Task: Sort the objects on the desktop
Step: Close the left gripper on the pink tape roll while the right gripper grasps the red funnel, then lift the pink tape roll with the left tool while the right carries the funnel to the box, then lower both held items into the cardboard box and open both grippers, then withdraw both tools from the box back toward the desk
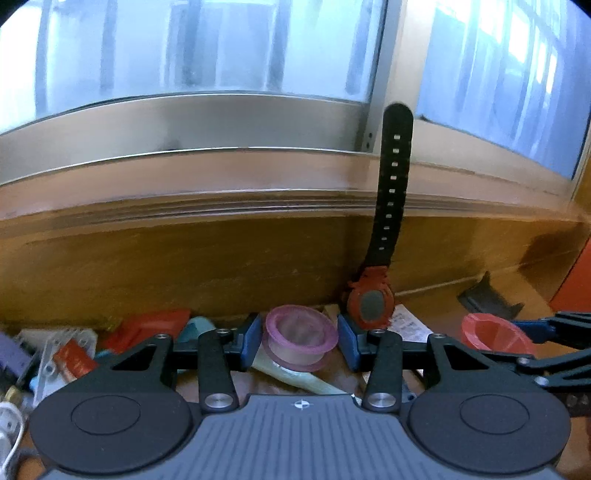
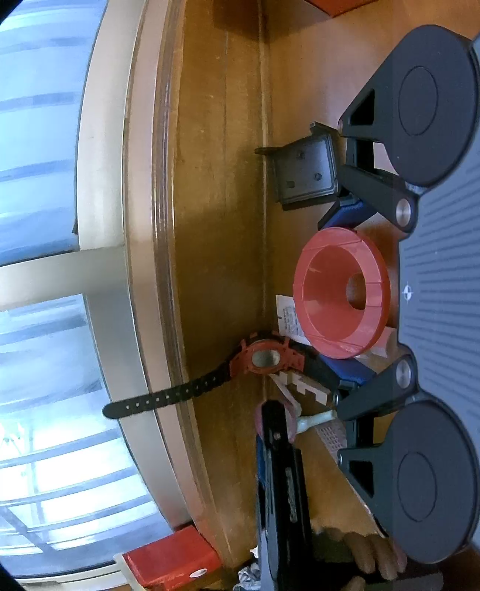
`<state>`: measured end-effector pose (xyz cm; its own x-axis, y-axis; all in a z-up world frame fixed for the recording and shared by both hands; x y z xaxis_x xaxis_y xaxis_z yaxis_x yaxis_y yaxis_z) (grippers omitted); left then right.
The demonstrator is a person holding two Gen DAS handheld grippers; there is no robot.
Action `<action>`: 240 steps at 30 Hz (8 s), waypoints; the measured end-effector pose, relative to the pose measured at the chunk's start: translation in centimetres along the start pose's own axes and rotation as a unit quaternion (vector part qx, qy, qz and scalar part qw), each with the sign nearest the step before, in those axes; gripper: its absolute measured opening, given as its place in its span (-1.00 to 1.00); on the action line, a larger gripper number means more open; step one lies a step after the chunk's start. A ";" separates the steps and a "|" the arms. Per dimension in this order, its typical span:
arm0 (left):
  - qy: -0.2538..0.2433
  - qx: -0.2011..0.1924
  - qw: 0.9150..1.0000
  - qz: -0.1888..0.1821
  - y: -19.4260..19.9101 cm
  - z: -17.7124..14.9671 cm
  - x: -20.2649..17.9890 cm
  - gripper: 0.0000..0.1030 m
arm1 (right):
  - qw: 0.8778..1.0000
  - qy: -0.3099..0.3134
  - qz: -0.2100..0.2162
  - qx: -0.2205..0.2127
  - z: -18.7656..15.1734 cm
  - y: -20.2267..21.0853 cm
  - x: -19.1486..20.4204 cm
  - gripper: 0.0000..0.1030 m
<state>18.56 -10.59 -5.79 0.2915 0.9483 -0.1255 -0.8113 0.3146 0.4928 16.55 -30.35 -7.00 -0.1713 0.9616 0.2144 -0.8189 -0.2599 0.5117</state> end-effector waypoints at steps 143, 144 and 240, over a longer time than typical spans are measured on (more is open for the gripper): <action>-0.144 -0.030 0.957 -0.249 2.1 3.7 -46.5 -0.11 | 0.955 -0.131 -0.241 -0.112 -4.0 35.0 -27.9 0.40; -0.146 -0.027 0.957 -0.250 2.0 3.5 -46.7 -0.11 | 0.954 -0.132 -0.243 -0.112 -4.1 35.0 -28.0 0.40; 0.045 -0.026 0.994 0.097 19.8 -3.1 -2.1 0.88 | 0.996 0.065 -0.038 -0.044 -4.7 20.7 10.2 0.81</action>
<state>0.35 -6.28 1.56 0.0832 0.9905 -0.1099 -0.8734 0.1256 0.4706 -4.70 -25.52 1.82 -0.1717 0.9829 0.0663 -0.8762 -0.1832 0.4458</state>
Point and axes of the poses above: each gripper's, at about its wrist camera, not at the fingertips, and y roughly against the way its jaws point, x to its left, z to its top, the point moved 3 cm from there along -y, roughly the way its jaws point, and after that the axes turned 8 degrees about -x, right-handed, at the moved point
